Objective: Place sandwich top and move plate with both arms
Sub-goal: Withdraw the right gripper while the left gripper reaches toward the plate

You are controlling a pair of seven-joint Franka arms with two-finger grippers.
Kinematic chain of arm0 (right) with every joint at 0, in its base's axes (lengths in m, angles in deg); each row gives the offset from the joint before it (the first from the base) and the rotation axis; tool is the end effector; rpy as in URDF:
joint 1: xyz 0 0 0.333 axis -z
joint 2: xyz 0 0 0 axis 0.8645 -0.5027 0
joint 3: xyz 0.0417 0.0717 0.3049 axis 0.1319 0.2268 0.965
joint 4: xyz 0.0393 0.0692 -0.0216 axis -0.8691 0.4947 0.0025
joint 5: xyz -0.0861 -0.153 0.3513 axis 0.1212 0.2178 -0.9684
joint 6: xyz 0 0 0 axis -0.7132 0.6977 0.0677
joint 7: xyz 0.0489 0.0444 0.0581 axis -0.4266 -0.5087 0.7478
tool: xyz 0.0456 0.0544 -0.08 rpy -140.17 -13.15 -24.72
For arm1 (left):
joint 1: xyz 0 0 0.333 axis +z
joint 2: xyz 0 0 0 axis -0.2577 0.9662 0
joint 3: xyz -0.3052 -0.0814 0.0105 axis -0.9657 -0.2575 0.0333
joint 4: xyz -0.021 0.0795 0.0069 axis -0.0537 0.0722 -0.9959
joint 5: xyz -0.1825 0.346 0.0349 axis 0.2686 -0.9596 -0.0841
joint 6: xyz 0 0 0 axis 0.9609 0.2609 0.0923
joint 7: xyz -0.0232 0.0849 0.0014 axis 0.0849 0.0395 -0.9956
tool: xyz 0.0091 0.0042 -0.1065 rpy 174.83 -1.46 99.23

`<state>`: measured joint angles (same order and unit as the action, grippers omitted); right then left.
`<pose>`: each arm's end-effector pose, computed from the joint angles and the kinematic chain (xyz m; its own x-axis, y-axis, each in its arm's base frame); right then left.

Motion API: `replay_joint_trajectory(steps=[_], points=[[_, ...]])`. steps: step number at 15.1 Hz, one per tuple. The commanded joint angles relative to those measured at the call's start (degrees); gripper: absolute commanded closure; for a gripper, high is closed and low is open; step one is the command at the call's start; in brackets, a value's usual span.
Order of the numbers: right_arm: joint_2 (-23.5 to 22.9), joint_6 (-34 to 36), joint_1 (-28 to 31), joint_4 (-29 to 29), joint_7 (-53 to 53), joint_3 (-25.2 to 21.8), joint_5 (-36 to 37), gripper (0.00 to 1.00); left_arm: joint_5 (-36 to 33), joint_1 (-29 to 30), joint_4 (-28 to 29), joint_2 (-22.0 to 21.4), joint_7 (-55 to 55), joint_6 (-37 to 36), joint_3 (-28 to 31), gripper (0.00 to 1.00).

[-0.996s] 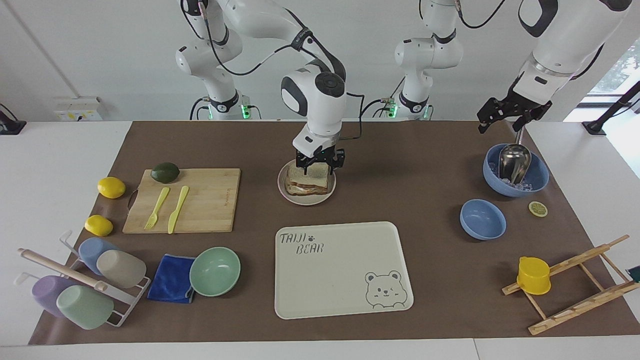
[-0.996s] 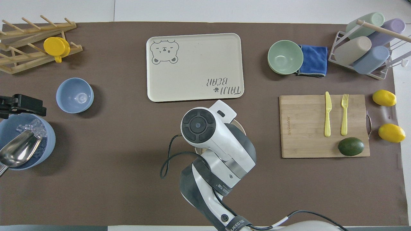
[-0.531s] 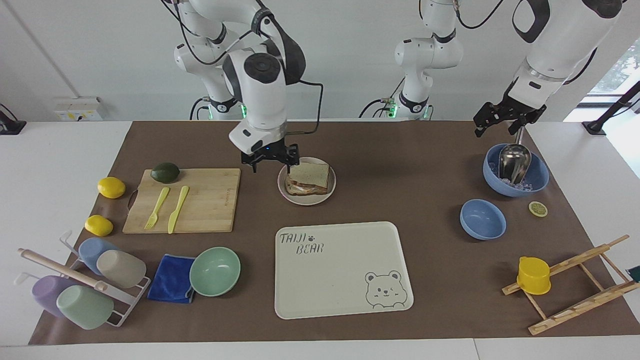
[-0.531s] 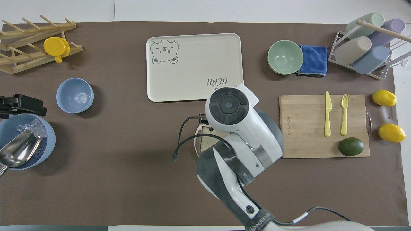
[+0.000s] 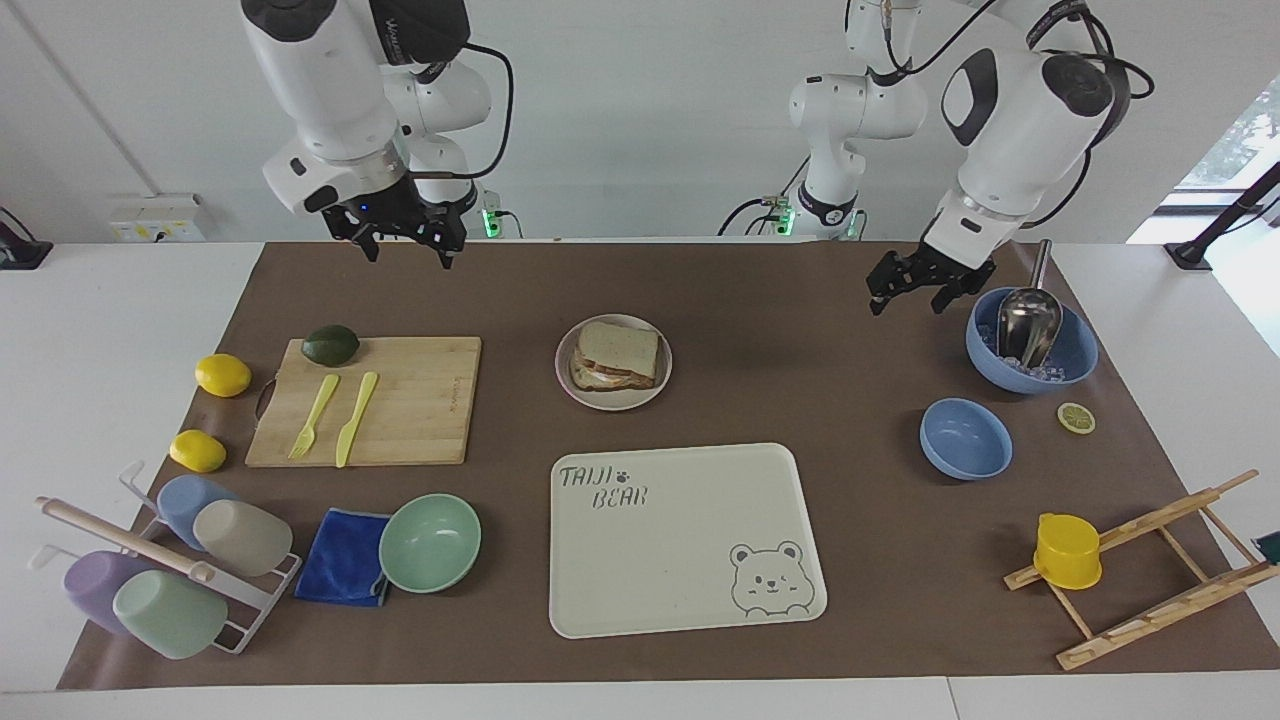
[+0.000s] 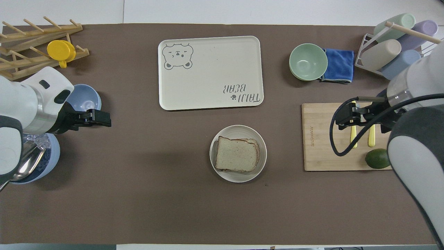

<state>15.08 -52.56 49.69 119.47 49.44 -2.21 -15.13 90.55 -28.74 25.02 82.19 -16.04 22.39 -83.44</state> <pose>0.5296 0.0788 0.6111 0.9800 -0.1101 -0.1655 -0.1042 -0.9936 0.0442 0.5150 -0.1195 0.5080 0.9997 0.0047 -0.0220 0.0075 -0.9917 0.1287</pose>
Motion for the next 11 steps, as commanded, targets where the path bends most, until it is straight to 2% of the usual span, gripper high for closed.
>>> replay_joint_trajectory(steps=[1,4,7,11], points=[[-2.5,0.5,3.3,-2.0,4.6,0.6,-1.2,0.00,2.0,-4.0,2.4,3.2,-3.1,5.7,0.6,0.00],[-2.2,-0.9,3.2,-1.3,6.0,0.5,-0.9,0.00,3.9,-10.6,3.5,9.8,-7.4,14.1,0.7,0.00],[-1.1,-0.7,3.5,-0.9,6.0,0.6,-0.6,0.00,9.2,-14.8,9.1,10.2,-8.0,23.1,0.6,0.00],[1.2,1.4,5.0,-0.6,6.0,0.5,-0.5,0.00,13.5,-18.6,9.3,15.6,-8.2,29.7,0.7,0.00]])
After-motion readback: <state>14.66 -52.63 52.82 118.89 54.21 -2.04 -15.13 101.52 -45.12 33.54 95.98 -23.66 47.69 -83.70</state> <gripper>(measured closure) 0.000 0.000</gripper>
